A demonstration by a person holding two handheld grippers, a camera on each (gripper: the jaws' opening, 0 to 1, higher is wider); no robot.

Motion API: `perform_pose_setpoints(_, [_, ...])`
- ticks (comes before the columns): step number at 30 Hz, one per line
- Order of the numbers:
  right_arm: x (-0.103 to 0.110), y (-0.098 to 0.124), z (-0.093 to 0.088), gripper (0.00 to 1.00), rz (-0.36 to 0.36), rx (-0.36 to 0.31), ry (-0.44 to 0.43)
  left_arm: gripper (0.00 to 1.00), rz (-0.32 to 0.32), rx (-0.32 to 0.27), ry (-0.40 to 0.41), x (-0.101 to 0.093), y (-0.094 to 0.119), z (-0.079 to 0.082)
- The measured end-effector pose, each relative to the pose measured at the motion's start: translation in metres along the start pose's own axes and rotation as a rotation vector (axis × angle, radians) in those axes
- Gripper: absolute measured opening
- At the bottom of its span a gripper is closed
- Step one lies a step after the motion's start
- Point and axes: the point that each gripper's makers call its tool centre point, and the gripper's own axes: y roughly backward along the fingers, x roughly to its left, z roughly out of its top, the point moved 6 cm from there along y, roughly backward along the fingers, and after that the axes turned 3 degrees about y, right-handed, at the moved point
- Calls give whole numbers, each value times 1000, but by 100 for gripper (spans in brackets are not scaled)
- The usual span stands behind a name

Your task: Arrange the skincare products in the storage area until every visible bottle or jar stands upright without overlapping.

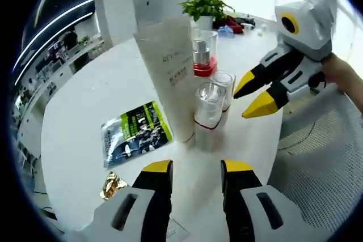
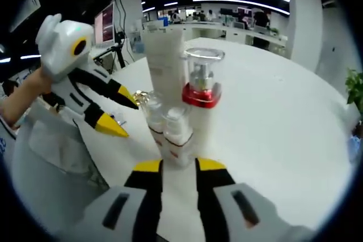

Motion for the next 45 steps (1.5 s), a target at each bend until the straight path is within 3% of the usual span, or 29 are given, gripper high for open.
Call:
perform_pose_setpoints(12, [2, 17, 14, 38, -4, -12, 34, 47, 55, -46, 18, 17, 31, 0])
perform_pose_setpoints(22, [8, 32, 23, 53, -13, -10, 58, 66, 102, -60, 13, 24, 54, -1])
perform_pose_setpoints(38, [15, 49, 39, 80, -32, -2, 121, 82, 113, -76, 0, 27, 87, -3])
perform_pose_setpoints(45, [19, 52, 41, 85, -23, 13, 142, 89, 106, -60, -15, 27, 98, -6])
